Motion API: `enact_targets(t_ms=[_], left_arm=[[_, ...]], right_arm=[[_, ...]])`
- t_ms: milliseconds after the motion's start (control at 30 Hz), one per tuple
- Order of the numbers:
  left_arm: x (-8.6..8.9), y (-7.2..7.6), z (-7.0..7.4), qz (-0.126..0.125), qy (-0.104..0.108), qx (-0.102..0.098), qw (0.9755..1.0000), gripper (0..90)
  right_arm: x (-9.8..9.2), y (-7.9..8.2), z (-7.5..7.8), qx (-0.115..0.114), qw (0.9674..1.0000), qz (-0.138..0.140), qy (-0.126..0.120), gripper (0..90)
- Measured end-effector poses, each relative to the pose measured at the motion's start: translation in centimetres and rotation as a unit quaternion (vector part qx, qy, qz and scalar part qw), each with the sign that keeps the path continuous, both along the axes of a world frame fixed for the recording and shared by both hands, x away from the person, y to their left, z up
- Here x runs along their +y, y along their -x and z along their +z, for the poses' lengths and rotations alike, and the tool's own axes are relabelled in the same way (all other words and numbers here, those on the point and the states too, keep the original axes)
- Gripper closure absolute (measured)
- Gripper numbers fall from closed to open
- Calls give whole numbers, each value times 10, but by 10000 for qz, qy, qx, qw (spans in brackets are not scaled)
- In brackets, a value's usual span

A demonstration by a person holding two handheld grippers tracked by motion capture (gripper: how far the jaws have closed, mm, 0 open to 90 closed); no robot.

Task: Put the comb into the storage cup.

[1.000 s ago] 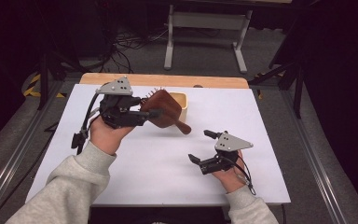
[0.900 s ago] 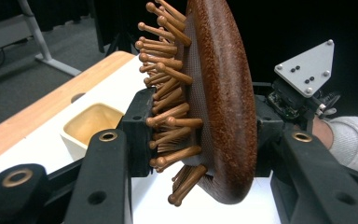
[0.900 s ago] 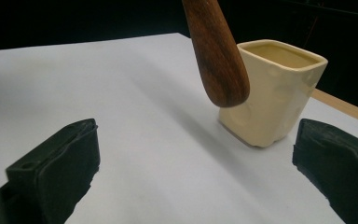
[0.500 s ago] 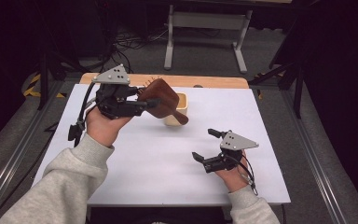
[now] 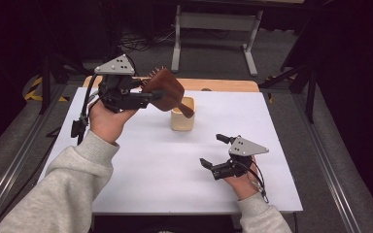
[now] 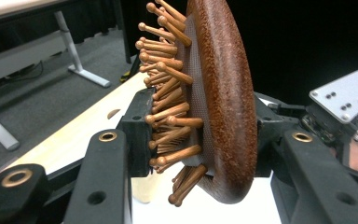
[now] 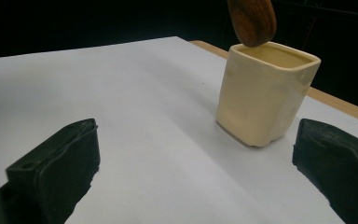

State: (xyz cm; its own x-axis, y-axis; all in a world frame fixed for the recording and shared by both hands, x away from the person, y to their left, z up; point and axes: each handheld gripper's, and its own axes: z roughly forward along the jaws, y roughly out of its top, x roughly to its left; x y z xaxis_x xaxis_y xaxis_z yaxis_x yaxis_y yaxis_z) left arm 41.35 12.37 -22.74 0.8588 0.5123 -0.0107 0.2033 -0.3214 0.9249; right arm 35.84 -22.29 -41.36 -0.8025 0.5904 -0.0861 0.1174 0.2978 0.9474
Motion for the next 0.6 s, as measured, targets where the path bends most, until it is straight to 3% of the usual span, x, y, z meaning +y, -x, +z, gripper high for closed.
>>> enact_targets(t_ms=[600], left_arm=[[-5, -17, -4, 273, 172, 0, 9995, 553]], right_arm=[[-1, 1, 1, -32, 10000, 39, -26, 11]])
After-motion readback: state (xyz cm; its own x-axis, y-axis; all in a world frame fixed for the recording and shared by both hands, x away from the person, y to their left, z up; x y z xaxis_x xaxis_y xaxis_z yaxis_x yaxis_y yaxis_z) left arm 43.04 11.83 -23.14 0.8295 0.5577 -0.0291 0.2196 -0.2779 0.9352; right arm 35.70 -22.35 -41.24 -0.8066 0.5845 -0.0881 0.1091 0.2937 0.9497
